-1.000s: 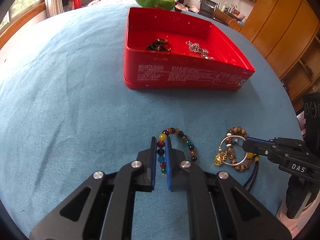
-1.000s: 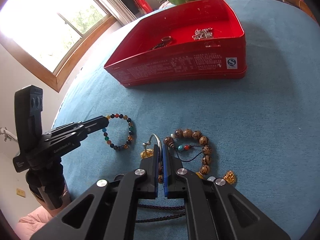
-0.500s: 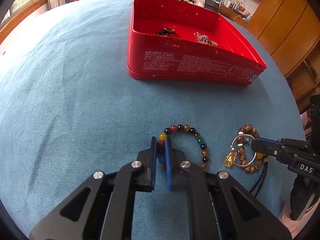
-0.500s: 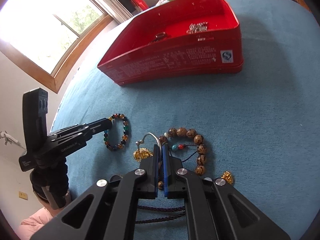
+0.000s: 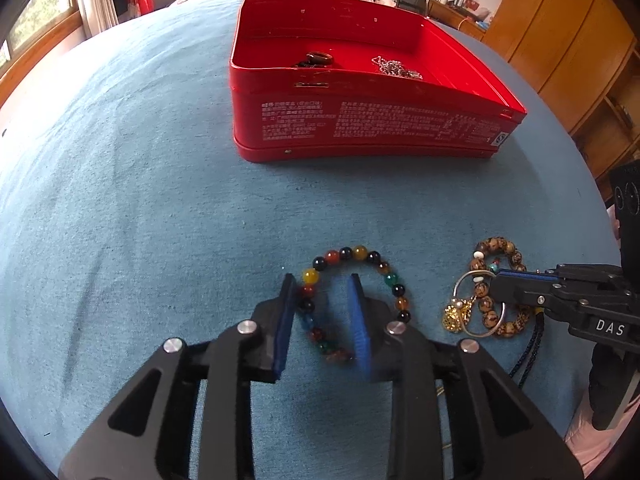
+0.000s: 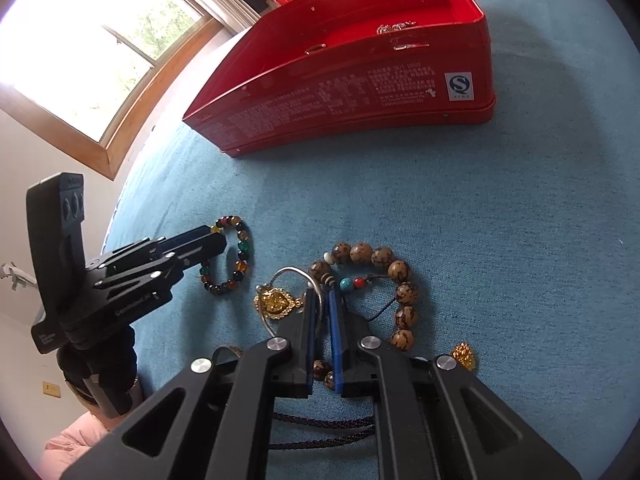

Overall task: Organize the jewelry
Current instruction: 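Grasp the multicolour bead bracelet with the left tool while the right tool grasps the silver bangle, then carry the bead bracelet into the red tin with the left tool while the right tool carries the bangle there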

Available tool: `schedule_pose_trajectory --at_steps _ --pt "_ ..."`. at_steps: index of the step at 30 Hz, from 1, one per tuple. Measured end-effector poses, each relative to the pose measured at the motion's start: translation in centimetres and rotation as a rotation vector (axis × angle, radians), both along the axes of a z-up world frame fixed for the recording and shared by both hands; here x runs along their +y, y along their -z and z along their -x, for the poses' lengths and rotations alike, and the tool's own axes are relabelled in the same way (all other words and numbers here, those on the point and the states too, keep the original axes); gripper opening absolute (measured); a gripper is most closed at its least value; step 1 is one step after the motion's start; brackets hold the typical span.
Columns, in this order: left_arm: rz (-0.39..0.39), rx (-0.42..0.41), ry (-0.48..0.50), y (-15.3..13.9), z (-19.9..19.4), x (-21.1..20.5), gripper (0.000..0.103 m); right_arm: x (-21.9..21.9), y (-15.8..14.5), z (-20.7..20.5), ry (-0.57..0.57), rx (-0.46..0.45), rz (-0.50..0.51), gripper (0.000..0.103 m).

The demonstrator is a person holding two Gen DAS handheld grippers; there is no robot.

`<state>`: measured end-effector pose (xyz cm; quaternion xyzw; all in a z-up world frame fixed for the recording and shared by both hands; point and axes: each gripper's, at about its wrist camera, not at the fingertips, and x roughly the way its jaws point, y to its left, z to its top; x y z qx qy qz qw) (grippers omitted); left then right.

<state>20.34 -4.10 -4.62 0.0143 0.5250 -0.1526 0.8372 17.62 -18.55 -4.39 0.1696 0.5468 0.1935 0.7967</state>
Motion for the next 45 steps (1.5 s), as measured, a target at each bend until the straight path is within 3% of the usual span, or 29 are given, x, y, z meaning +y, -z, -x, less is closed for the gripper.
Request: schedule_pose_trajectory --at_steps 3,4,5,6,13,23,34,45 --pt "-0.02 -0.009 0.003 0.2 0.0 -0.3 0.023 0.2 -0.1 0.1 0.0 -0.011 0.005 0.004" --pt "-0.026 -0.015 -0.001 0.2 0.0 -0.3 0.019 0.2 -0.2 0.2 0.003 -0.013 0.003 0.004" --pt "-0.029 -0.017 -0.006 0.3 -0.1 -0.2 0.008 0.1 -0.3 0.2 0.008 -0.019 -0.003 0.004" --pt "-0.016 -0.013 -0.011 0.3 -0.2 0.0 0.006 -0.1 -0.5 0.3 0.009 -0.024 -0.008 0.004" --pt "0.088 0.002 -0.03 -0.1 -0.2 1.2 0.006 -1.0 -1.9 1.0 0.023 -0.073 -0.038 0.003" --pt "0.197 -0.122 -0.022 -4.9 1.4 1.7 0.006 -1.9 -4.0 1.3 0.027 -0.123 -0.065 0.003" --pt "0.207 -0.197 0.002 -10.3 0.6 1.2 0.006 -1.9 -8.2 -0.3 0.024 -0.187 -0.018 0.003" --pt "0.24 -0.263 -0.029 -14.4 -5.3 0.0 0.006 -3.3 -13.8 -6.2 0.078 -0.277 -0.021 0.003"
